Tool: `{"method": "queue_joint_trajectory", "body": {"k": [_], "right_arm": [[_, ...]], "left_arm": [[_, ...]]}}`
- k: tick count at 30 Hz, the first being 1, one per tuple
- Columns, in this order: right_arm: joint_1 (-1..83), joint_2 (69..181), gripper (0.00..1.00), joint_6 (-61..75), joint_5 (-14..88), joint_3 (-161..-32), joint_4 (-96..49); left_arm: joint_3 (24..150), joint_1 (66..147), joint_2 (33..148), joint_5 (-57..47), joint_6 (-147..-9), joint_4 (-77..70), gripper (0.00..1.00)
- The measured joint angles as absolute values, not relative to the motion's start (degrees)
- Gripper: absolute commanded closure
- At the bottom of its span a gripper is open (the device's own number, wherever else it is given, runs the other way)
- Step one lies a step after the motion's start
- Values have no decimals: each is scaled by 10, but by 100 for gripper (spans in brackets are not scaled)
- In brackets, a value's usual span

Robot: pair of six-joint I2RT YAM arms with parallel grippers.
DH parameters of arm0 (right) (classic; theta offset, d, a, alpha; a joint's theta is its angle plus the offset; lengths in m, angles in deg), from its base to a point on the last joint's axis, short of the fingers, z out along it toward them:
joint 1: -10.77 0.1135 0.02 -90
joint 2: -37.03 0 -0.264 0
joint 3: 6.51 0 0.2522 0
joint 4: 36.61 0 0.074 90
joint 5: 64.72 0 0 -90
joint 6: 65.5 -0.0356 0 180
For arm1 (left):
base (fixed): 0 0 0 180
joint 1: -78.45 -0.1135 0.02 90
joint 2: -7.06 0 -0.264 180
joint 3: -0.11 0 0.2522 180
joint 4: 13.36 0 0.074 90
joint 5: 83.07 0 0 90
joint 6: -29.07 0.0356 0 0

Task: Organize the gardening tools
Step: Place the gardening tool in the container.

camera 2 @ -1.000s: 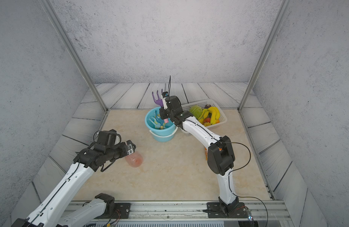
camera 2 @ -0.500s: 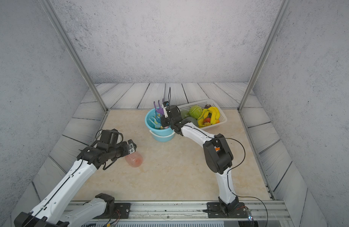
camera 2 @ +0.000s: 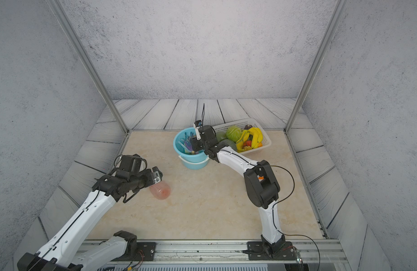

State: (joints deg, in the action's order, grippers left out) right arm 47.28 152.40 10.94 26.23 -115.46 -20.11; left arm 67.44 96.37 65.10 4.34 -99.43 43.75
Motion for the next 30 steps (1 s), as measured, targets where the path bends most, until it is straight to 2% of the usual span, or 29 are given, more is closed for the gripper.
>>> {"method": "queue_joint_trajectory", "body": {"k": [7, 12, 21, 30], "right_arm": [[473, 1429, 42, 95, 262, -1140, -151], [473, 1331, 42, 74, 271, -1096, -120], [473, 1192, 42, 42, 295, -924, -54], [474, 1070, 42, -3, 311, -777, -25]], "left_arm": [[691, 962, 654, 47, -1000, 452, 3], [705, 958, 656, 48, -1005, 465, 9], [715, 918, 699, 31, -1025, 471, 17], [715, 839, 771, -28, -1068, 453, 28]]}}
